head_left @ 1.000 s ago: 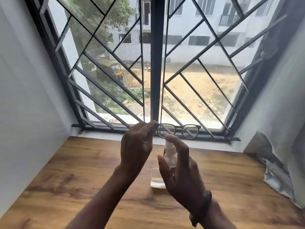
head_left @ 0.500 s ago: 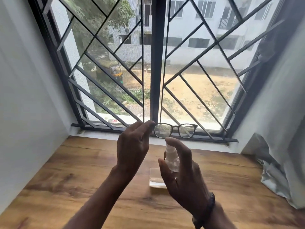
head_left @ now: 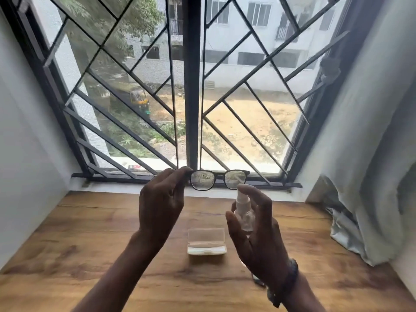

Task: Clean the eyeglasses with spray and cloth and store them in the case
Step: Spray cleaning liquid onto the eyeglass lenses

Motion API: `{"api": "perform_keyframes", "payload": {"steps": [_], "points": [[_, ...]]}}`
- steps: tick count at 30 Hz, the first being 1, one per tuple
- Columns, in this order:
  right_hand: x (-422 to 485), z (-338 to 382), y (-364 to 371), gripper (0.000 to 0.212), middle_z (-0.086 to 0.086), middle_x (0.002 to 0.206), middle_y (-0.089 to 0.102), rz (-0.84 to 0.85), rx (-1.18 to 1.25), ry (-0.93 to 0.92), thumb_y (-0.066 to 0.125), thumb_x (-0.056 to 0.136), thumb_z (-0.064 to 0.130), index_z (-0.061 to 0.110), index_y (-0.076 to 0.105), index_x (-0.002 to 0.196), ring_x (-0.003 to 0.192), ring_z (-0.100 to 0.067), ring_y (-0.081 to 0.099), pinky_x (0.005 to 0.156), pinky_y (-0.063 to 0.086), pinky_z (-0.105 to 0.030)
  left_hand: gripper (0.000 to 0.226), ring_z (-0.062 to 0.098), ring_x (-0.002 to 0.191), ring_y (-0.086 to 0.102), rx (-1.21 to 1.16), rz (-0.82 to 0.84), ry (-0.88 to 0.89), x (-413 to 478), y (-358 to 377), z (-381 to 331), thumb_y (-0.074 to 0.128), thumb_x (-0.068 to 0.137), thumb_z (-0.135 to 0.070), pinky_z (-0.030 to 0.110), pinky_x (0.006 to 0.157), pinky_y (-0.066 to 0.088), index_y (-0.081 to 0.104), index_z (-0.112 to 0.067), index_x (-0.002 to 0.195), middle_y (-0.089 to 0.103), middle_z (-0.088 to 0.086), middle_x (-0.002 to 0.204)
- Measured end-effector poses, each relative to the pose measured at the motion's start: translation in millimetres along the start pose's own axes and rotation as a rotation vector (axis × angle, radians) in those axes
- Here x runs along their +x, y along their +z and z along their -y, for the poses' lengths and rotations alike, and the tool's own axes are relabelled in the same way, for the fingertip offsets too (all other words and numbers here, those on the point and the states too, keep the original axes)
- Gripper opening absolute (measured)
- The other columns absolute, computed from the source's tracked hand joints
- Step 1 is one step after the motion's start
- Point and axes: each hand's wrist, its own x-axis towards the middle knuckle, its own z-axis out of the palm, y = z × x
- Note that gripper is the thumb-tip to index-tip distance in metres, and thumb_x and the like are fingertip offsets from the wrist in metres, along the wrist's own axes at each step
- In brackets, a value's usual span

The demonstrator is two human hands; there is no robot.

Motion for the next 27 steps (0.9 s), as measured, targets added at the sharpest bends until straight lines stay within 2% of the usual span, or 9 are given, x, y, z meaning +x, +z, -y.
{"api": "perform_keyframes", "payload": {"steps": [5, 8, 10, 13, 15, 17, 19, 22, 27], "points": [[-2.9, -0.8, 1.8, 0.044, 0.012, 0.086, 0.058, -0.001, 0.008, 0.015, 0.05, 0.099, 0.046, 0.036, 0.03, 0.137, 0.069, -0.008, 0.06, 0.059, 0.05, -0.02, 0.019, 0.016, 0.065, 0.059, -0.008, -0.003, -0.001, 0.5, -2.1, -1.3, 0.065, 0.094, -0.011, 0.031, 0.057, 0.049, 0.076, -0.014, 0.109, 0.069, 0.0, 0.077], [-3.2, -0.4, 0.2, 0.046, 0.011, 0.091, 0.058, 0.017, 0.005, 0.02, 0.049, 0.099, 0.05, 0.039, 0.03, 0.14, 0.068, -0.011, 0.061, 0.058, 0.053, -0.029, 0.018, 0.019, 0.064, 0.06, -0.006, -0.006, 0.002, -0.6, -2.3, -0.3, 0.065, 0.094, -0.012, 0.037, 0.055, 0.051, 0.076, -0.014, 0.108, 0.067, 0.0, 0.076], [-2.3, 1.0, -2.2, 0.049, 0.011, 0.088, 0.057, 0.035, 0.003, -0.003, 0.052, 0.098, 0.046, 0.041, 0.03, 0.141, 0.066, -0.012, 0.06, 0.057, 0.053, -0.032, 0.018, 0.021, 0.066, 0.062, -0.011, -0.002, 0.002, -2.8, -2.0, 0.8, 0.064, 0.095, -0.014, 0.04, 0.056, 0.052, 0.076, -0.015, 0.109, 0.067, 0.0, 0.077], [3.6, 3.2, -4.6, 0.058, 0.011, 0.084, 0.063, 0.014, -0.062, 0.008, 0.062, 0.093, 0.036, 0.034, 0.035, 0.144, 0.067, -0.01, 0.063, 0.059, 0.054, -0.027, 0.018, 0.025, 0.073, 0.067, 0.003, 0.022, 0.025, -6.6, -2.0, -0.1, 0.06, 0.098, -0.02, 0.042, 0.06, 0.055, 0.074, -0.021, 0.111, 0.071, 0.001, 0.084], [13.6, 3.4, -4.2, 0.05, 0.007, 0.081, 0.065, -0.028, -0.188, -0.012, 0.067, 0.089, 0.031, 0.024, 0.046, 0.134, 0.064, -0.009, 0.06, 0.057, 0.051, -0.022, 0.019, 0.026, 0.077, 0.07, 0.04, 0.029, 0.051, -8.4, -2.4, -2.7, 0.062, 0.098, -0.02, 0.042, 0.062, 0.057, 0.074, -0.02, 0.112, 0.073, 0.0, 0.089], [26.7, 1.1, -3.4, 0.036, 0.004, 0.077, 0.065, -0.065, -0.344, -0.058, 0.073, 0.085, 0.026, 0.017, 0.057, 0.116, 0.065, -0.012, 0.057, 0.057, 0.044, -0.019, 0.02, 0.026, 0.079, 0.071, 0.083, 0.026, 0.073, -9.1, -2.4, -4.8, 0.063, 0.097, -0.018, 0.041, 0.063, 0.058, 0.075, -0.019, 0.113, 0.075, 0.0, 0.093], [39.1, -0.4, -2.6, 0.03, 0.003, 0.084, 0.068, -0.021, -0.456, -0.067, 0.074, 0.084, 0.024, 0.018, 0.062, 0.111, 0.07, -0.015, 0.061, 0.06, 0.048, -0.022, 0.02, 0.025, 0.079, 0.072, 0.098, 0.027, 0.078, -9.2, -2.6, -6.1, 0.063, 0.097, -0.02, 0.041, 0.062, 0.058, 0.075, -0.019, 0.113, 0.075, 0.0, 0.094], [52.0, -2.4, 0.0, 0.027, 0.006, 0.093, 0.069, 0.111, -0.567, -0.026, 0.065, 0.086, 0.025, 0.026, 0.06, 0.112, 0.074, -0.025, 0.066, 0.058, 0.056, -0.039, 0.02, 0.024, 0.079, 0.072, 0.104, 0.026, 0.082, -8.8, -3.6, -6.4, 0.062, 0.098, -0.021, 0.04, 0.062, 0.059, 0.076, -0.018, 0.113, 0.076, 0.001, 0.095], [64.2, -7.8, 6.9, 0.016, 0.006, 0.089, 0.066, 0.264, -0.648, -0.017, 0.055, 0.089, 0.027, 0.026, 0.056, 0.105, 0.072, -0.026, 0.064, 0.058, 0.055, -0.04, 0.017, 0.024, 0.075, 0.07, 0.16, 0.011, 0.106, -8.8, -8.2, -8.0, 0.07, 0.096, -0.014, 0.033, 0.06, 0.056, 0.076, -0.017, 0.111, 0.075, 0.001, 0.09]]}}
